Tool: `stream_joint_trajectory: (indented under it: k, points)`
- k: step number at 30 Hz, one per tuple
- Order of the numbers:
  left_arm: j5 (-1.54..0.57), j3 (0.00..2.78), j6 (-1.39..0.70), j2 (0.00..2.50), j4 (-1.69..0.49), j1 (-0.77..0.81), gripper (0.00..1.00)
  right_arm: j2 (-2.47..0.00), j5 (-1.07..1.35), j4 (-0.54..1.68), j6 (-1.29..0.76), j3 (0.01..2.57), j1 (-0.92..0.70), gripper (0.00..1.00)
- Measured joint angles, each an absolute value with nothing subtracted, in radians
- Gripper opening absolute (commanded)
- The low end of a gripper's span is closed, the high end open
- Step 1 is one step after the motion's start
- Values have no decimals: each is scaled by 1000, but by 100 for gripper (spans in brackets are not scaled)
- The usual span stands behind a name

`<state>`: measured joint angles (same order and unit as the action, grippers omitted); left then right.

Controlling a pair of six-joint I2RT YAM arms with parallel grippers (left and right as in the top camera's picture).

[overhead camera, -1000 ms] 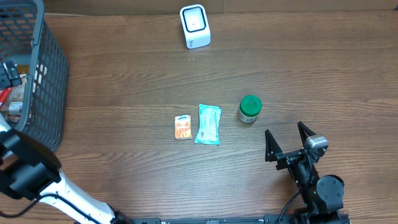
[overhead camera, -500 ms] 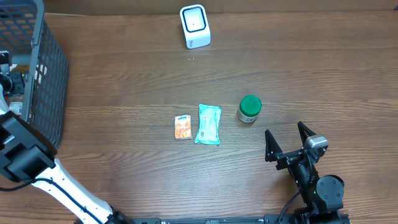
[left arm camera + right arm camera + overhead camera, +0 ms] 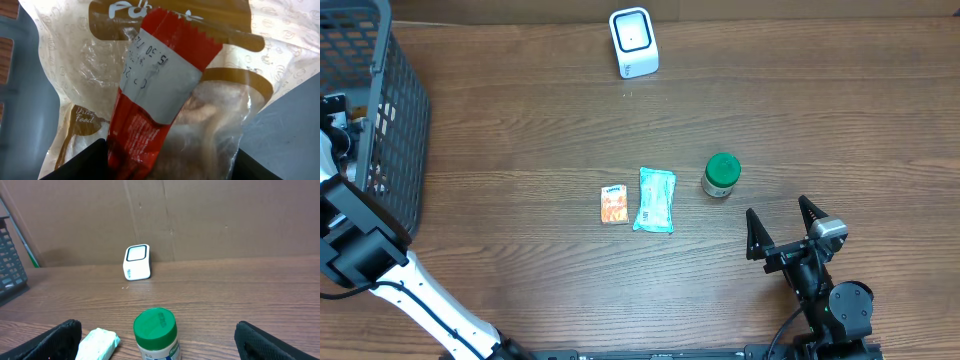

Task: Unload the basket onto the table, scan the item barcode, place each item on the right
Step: 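Move the left gripper back into the grey basket, then grasp the beige Pantree bag and red stick with the left gripper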

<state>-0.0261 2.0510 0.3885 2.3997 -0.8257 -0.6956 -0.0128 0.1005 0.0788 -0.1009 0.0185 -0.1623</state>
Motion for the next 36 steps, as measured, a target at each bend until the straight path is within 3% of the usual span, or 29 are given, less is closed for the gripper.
stream_joint_trajectory:
  k: [2,5,9,10,24,36]
  points:
    - [-27,2051,386,2400,-831,-696,66,-13,101,80,-102,19,-162,100]
    - [-27,2052,380,2400,-840,-696,38,-13,100,79,-101,19,-162,100]
    - [-31,2052,376,2399,-840,-694,7,-13,101,79,-101,19,-162,100]
    - [-32,2052,372,2399,-839,-693,4,-13,101,80,-101,19,-162,100]
    - [-48,2063,269,2349,-888,-689,4,-13,100,80,-102,19,-162,100]
    - [-75,2073,128,1921,-841,-689,4,-13,100,79,-101,19,-162,100]
